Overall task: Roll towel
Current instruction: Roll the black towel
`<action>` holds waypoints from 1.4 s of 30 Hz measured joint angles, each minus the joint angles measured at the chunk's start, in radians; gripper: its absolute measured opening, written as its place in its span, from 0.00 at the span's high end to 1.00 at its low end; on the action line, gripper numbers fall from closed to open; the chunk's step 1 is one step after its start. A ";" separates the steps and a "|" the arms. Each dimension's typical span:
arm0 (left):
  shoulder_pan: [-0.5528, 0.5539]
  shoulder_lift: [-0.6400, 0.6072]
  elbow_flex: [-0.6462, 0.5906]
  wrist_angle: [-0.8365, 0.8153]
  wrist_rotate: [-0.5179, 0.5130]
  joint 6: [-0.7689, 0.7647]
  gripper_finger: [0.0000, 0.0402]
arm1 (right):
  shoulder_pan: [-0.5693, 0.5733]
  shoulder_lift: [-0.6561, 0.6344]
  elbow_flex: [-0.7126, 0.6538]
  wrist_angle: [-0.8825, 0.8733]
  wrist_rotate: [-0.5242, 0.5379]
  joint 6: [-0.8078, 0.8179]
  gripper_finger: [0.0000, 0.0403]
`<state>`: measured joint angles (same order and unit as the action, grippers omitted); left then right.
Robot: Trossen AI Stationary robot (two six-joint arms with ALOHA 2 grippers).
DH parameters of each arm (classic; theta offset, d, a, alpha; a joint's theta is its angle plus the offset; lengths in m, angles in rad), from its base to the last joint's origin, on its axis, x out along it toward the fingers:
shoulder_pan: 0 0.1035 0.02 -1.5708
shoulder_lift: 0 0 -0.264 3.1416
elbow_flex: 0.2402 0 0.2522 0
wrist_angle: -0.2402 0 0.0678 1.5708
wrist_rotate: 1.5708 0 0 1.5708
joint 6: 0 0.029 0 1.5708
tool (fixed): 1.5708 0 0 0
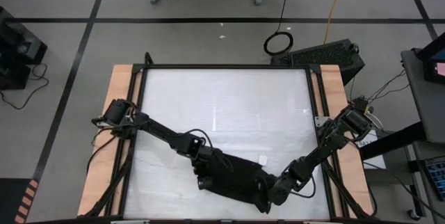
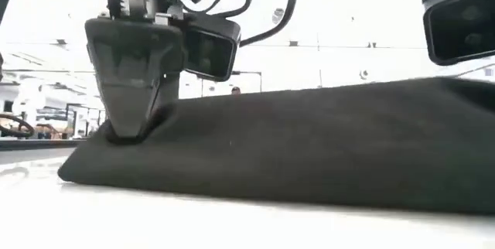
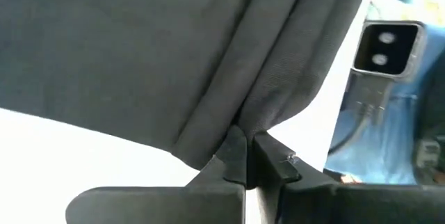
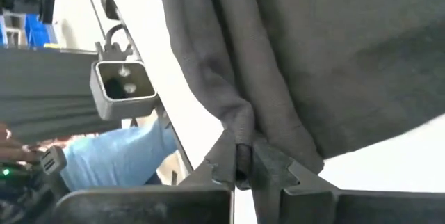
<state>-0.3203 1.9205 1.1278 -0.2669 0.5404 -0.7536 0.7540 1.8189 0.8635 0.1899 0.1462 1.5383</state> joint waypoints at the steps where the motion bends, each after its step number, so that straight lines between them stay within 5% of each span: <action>1: 0.000 0.000 0.001 -0.012 -0.014 0.000 0.98 | 0.000 0.000 0.000 -0.005 0.005 0.010 0.97; 15: -0.007 -0.002 0.003 -0.086 -0.183 0.034 0.94 | -0.013 -0.002 0.003 -0.118 0.022 0.114 0.97; 30: -0.018 -0.011 0.002 -0.096 -0.248 0.072 0.54 | -0.011 -0.003 0.002 -0.144 0.003 0.163 0.97; 42: -0.021 -0.152 -0.003 -0.142 -0.222 0.238 0.50 | -0.004 -0.003 0.002 -0.149 -0.033 0.183 0.97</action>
<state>-0.3415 1.7688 1.1248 -0.4089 0.3184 -0.5159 0.7502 1.8158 0.8652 0.0410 0.1136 1.7215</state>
